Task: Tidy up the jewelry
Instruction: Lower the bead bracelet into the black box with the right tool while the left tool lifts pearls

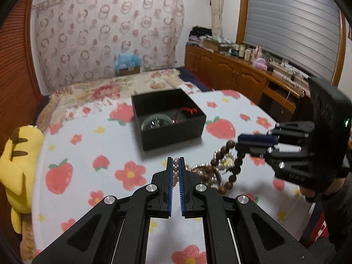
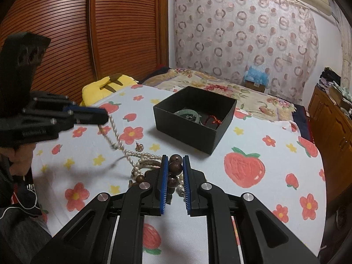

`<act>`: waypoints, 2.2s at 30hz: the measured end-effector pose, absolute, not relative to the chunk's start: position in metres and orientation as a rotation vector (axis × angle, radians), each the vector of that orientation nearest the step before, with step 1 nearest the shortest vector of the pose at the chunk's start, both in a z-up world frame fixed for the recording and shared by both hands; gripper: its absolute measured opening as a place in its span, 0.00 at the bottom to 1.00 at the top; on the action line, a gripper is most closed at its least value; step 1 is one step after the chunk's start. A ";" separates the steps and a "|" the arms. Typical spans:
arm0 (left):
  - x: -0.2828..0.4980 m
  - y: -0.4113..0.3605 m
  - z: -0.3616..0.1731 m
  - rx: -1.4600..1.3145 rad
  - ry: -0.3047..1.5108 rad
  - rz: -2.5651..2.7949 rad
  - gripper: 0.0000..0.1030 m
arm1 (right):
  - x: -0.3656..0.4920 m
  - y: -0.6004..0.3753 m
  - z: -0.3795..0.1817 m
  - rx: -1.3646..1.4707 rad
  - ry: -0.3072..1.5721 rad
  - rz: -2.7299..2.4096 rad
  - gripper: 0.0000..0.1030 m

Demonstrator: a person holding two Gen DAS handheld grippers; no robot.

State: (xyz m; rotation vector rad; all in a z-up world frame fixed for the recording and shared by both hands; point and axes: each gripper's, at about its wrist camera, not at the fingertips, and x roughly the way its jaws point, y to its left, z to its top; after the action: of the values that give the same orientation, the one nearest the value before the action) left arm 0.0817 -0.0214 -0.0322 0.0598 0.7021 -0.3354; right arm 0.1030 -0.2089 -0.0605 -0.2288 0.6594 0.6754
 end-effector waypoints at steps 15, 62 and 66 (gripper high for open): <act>0.088 -0.014 0.013 0.067 0.605 -0.305 0.04 | 0.108 -0.198 -0.021 -0.250 0.589 0.685 0.14; 0.204 -0.045 0.097 0.118 0.491 -0.301 0.04 | 0.213 -0.189 0.021 -0.220 0.527 0.665 0.14; 0.221 -0.039 0.073 0.102 0.547 -0.293 0.04 | 0.226 -0.183 0.007 -0.224 0.544 0.666 0.14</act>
State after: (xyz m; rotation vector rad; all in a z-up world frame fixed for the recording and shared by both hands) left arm 0.2209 -0.0395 0.0733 0.1021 0.5467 -0.2926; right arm 0.2255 -0.1835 0.0074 -0.2235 0.5443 0.6662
